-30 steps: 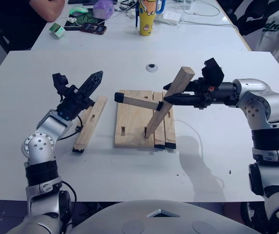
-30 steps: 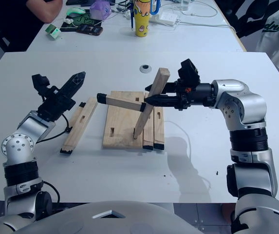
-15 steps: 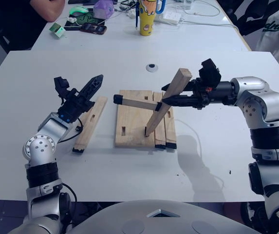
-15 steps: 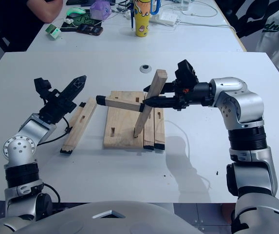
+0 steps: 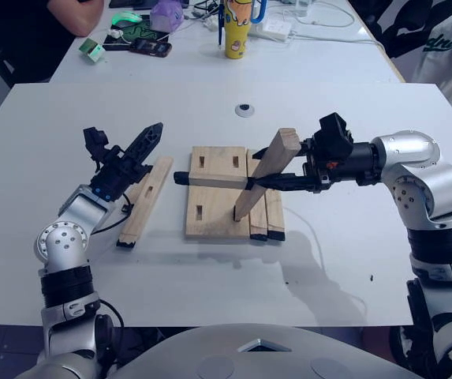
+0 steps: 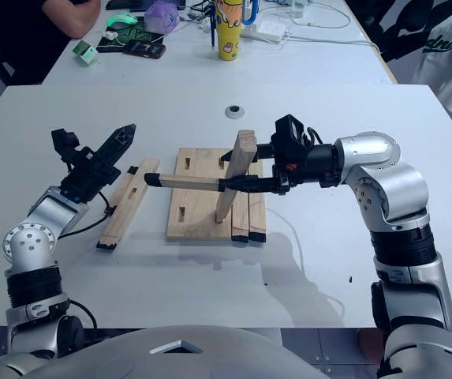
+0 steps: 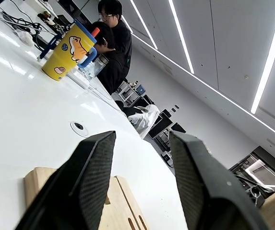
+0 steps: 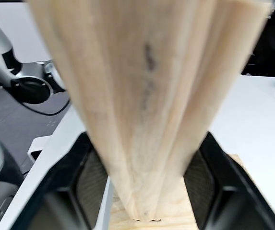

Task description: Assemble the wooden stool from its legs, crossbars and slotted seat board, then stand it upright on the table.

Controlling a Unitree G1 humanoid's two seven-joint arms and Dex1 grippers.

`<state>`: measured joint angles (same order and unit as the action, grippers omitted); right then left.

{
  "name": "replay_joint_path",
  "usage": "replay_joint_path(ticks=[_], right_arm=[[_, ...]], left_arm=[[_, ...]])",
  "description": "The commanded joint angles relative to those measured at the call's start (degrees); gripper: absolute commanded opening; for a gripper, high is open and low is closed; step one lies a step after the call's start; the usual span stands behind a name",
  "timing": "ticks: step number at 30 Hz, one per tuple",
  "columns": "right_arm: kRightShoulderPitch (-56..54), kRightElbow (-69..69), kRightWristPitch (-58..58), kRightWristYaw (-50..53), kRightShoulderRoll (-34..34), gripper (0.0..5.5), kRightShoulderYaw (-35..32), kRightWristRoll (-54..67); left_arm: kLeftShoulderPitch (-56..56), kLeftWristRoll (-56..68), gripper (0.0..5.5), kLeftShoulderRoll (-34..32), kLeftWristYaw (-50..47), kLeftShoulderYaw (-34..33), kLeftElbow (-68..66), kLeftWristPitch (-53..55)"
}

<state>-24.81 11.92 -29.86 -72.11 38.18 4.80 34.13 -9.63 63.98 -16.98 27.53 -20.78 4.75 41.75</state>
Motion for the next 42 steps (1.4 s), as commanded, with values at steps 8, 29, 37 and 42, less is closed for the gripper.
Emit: replay_joint_path(ticks=[8, 29, 37, 42], right_arm=[[5.08, -5.33, -1.32, 1.89, 5.99, 2.07, 3.87, -5.85], [4.62, 2.16, -6.22, 15.14, 6.82, 2.07, 12.65, -11.17], [0.92, 0.01, -6.14, 12.72, 8.02, 2.07, 14.11, -10.66], [-0.82, -1.52, -6.16, 11.17, 8.08, 2.07, 14.97, -10.29]], left_arm=[[2.33, -1.96, 2.04, 0.63, -0.97, -0.79, 0.88, -1.79], [14.75, -15.71, 2.04, 2.59, 2.85, 9.02, 2.86, -7.87], [15.08, -36.9, 2.04, 3.59, -0.51, 22.51, 7.53, -20.3], [12.96, -54.65, 2.04, 2.15, -6.47, 32.85, 6.34, -24.57]])
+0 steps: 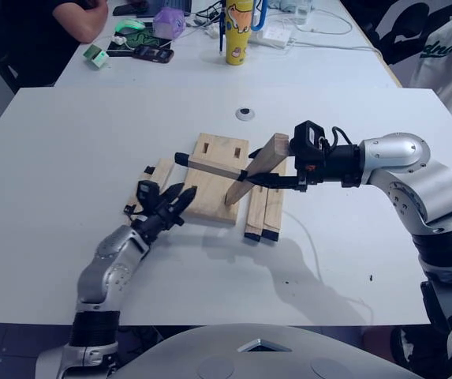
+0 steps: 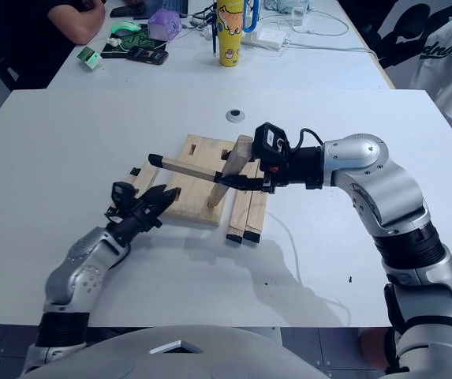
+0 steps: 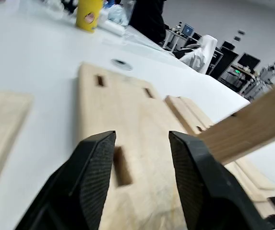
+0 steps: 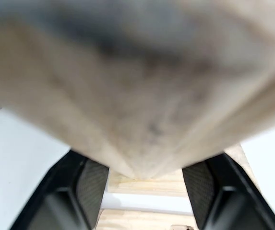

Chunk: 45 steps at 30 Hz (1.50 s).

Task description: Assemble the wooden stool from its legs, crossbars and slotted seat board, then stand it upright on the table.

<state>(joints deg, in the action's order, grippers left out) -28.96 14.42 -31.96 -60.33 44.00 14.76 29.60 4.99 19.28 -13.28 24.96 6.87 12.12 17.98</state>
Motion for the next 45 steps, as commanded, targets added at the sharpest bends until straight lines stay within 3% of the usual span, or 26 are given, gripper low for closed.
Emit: replay_joint_path(ticks=[1, 9, 18, 27, 35, 45], right_arm=[[3.11, -4.27, -4.12, -0.65, 2.03, 2.07, 4.89, -5.49], [5.0, -6.57, -2.13, 1.13, -3.88, 2.07, -0.91, -0.08], [13.65, -9.2, 7.24, 5.57, -14.13, 2.07, -5.64, 0.94], [18.2, -9.19, 14.08, 10.71, -19.22, 2.07, -1.5, -5.62], [15.8, -18.56, 15.67, 16.74, -21.62, 2.07, -1.79, -9.8], [20.61, -18.42, 16.97, 12.42, -20.0, 2.07, 1.53, -9.57]], left_arm=[[-1.94, -13.04, 2.04, -2.33, -4.98, 6.75, -1.59, 0.09], [-1.17, -22.62, 2.04, -5.06, -8.48, 10.28, -2.78, 11.6], [-0.62, -23.01, 2.04, -6.95, -6.42, 10.51, -4.45, 14.31], [-0.83, -22.49, 2.04, -7.32, -5.51, 10.13, -6.08, 14.18], [-1.53, -22.4, 2.04, -7.58, -4.59, 9.82, -7.26, 13.89], [-2.39, -22.25, 2.04, -7.68, -4.16, 9.0, -8.23, 13.59]])
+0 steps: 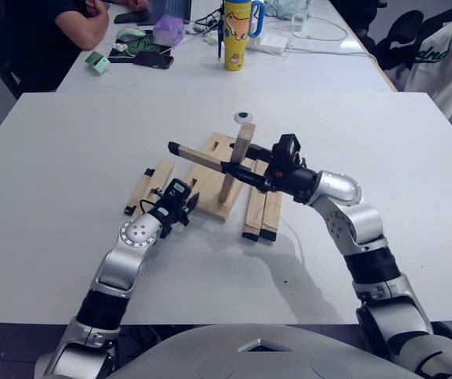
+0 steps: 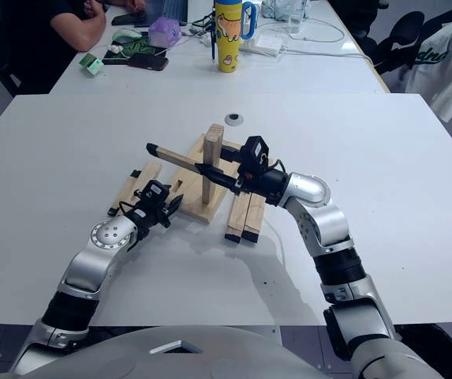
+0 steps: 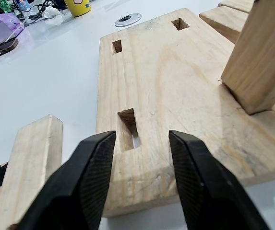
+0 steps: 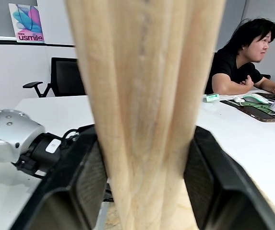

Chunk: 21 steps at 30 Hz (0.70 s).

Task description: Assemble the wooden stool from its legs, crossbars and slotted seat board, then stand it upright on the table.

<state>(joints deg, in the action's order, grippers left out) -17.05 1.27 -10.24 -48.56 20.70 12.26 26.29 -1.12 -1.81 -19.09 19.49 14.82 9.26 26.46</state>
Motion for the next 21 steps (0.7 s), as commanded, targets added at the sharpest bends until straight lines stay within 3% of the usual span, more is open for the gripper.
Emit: replay_joint_path(ticks=[1, 10, 15, 17, 21], right_arm=[[9.12, -5.47, -4.49, 0.46, 3.56, 2.07, 4.22, -6.49], [2.03, -7.65, -6.53, -3.58, 7.29, 2.07, 3.63, -5.95], [-5.24, -11.12, -8.96, -8.21, 10.17, 2.07, 3.22, -5.5], [-7.14, -12.97, -9.1, -9.46, 10.67, 2.07, 3.21, -5.78], [-9.43, -16.11, -8.27, -13.19, 12.13, 2.07, 4.18, -6.27]], left_arm=[[3.62, -1.17, 2.04, -1.89, 1.38, 0.97, -5.54, 5.0], [3.31, -0.92, 2.04, -0.92, 1.58, 0.62, -5.56, 4.07], [3.48, 3.83, 2.04, 0.55, 5.7, 0.18, 0.72, -5.51], [3.88, 6.54, 2.04, -1.44, 10.14, 0.29, 5.81, -6.52], [3.97, 11.94, 2.04, -10.19, 19.78, -2.08, 14.98, 1.31]])
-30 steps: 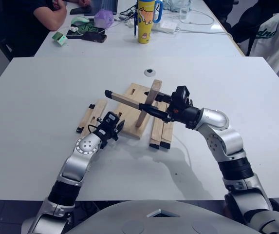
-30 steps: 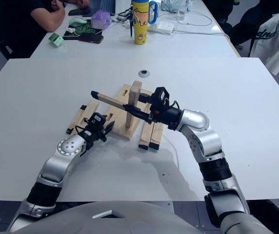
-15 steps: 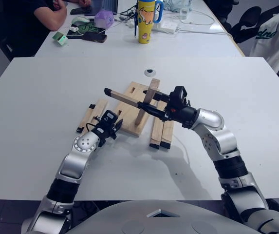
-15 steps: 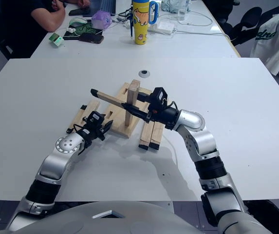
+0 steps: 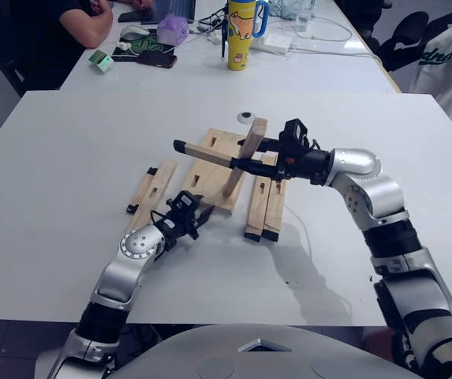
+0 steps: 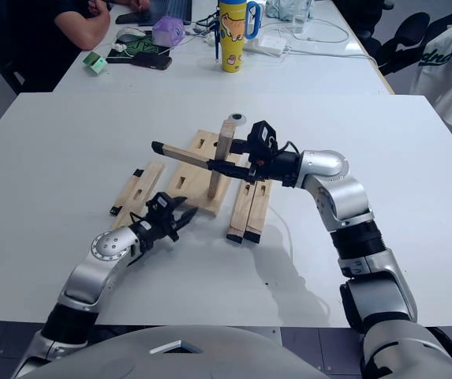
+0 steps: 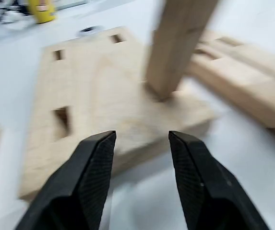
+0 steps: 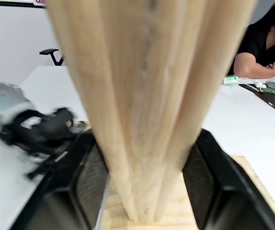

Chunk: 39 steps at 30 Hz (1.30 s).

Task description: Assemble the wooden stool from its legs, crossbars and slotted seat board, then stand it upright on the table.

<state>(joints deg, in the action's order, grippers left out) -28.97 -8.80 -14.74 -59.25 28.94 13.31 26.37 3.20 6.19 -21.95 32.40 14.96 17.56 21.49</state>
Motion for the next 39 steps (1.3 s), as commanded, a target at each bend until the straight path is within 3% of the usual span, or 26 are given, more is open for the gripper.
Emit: replay_joint_path(ticks=[1, 5, 18, 19, 25, 28, 33, 39], right_arm=[[1.83, -6.61, -3.62, -4.15, 4.51, 2.07, 3.47, -6.32], [-2.5, -11.01, -1.99, -11.04, 6.76, 2.07, 5.03, -7.35], [-14.42, -15.74, 0.08, -19.02, 5.49, 2.07, 6.62, -10.78], [-14.25, -14.78, -0.77, -19.14, 5.82, 2.43, 6.39, -10.45], [-12.07, -11.65, -2.56, -15.87, 5.27, 3.27, 1.67, -9.68], [-9.59, -9.51, -3.31, -12.35, 5.56, 3.67, -1.74, -9.25], [4.95, 2.37, -9.5, -10.34, 11.72, 3.67, -3.9, -9.08], [20.33, 14.47, -10.29, 0.77, 7.06, 3.67, -4.4, -9.44]], left_arm=[[-0.68, 5.83, 2.04, -9.25, 8.75, -3.58, 8.33, 8.23], [-3.39, 9.52, 2.04, -11.54, 11.26, -6.69, 8.21, 11.07], [-0.95, 8.74, 2.04, -7.43, 8.19, -3.2, 3.59, 9.19], [-0.85, 8.72, 2.04, -7.34, 8.13, -3.18, 3.27, 8.93], [1.28, 8.89, 2.04, -6.96, 7.67, -2.35, 2.02, 7.55], [2.8, 8.88, 2.04, -7.33, 8.01, -1.36, 2.65, 7.55], [2.54, 8.24, 2.04, -6.8, 7.69, 0.08, 3.05, 7.16], [1.05, 6.84, 2.04, -4.62, 6.46, 2.48, 2.13, 6.68]])
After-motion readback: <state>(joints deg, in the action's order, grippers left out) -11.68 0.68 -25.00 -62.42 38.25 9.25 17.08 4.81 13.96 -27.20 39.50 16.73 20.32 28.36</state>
